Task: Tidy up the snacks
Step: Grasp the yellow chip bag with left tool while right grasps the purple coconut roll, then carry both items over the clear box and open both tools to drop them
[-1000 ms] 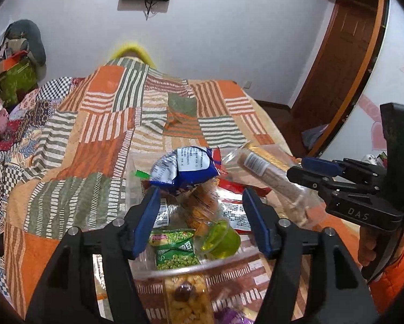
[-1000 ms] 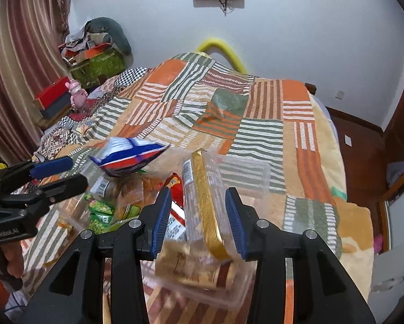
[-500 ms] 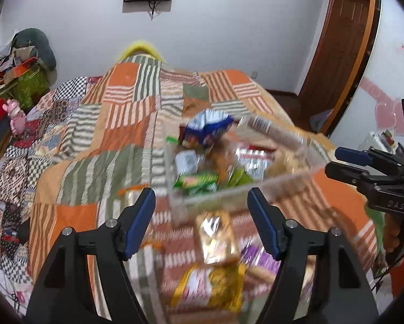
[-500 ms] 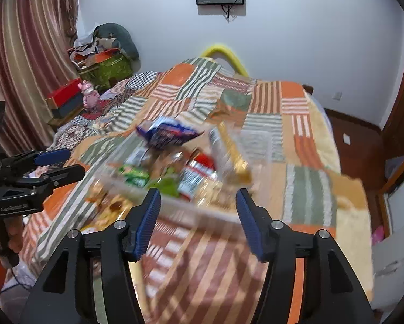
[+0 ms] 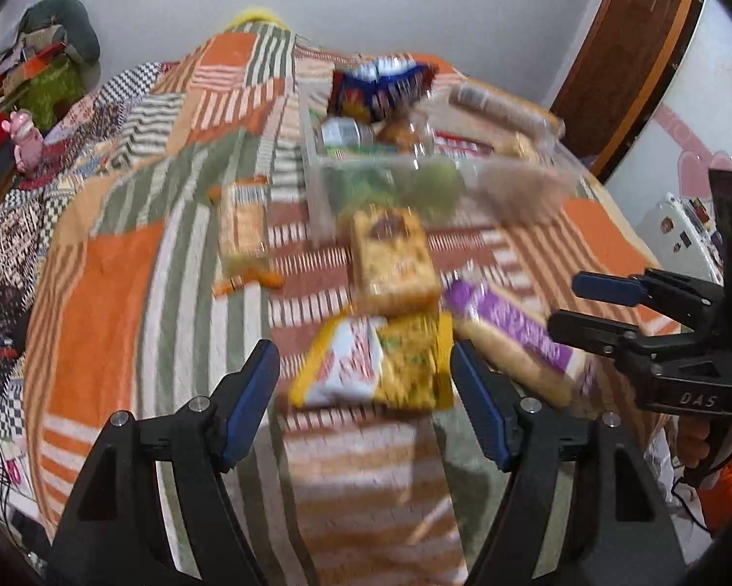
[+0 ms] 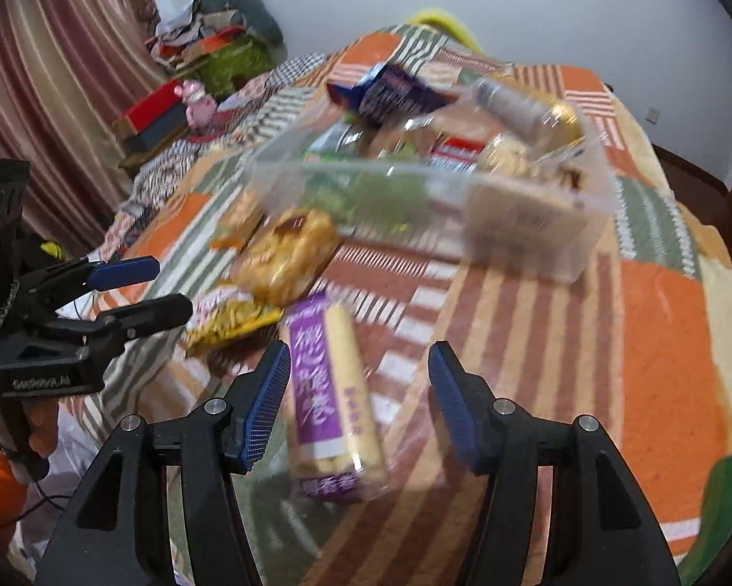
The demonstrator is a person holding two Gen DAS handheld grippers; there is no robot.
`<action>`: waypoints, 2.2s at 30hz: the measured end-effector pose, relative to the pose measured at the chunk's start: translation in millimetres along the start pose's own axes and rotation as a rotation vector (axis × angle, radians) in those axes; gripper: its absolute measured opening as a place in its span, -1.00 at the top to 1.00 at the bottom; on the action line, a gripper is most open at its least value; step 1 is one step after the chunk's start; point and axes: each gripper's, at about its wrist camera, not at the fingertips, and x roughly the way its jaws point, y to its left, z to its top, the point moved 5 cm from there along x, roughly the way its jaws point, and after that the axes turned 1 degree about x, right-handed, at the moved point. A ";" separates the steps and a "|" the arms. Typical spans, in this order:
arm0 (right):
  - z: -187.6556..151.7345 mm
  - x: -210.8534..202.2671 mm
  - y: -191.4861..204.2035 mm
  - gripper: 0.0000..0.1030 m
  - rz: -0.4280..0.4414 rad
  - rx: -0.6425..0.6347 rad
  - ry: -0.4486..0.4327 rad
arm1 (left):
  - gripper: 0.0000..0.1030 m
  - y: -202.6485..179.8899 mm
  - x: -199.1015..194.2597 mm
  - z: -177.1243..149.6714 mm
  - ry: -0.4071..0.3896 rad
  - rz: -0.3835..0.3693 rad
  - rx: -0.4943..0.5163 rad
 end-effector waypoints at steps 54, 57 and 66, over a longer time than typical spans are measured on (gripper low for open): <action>34.7 -39.6 -34.2 0.18 -0.063 0.096 -0.154 | 0.50 -8.6 -21.3 55.6 -0.188 -0.013 0.010; 47.6 -39.3 -35.3 0.18 -0.061 0.100 -0.173 | 0.50 -11.6 -23.0 71.2 -0.216 -0.014 0.023; 85.1 -28.8 -42.9 0.18 -0.073 0.113 -0.211 | 0.50 -8.8 -8.2 114.5 -0.258 -0.009 0.023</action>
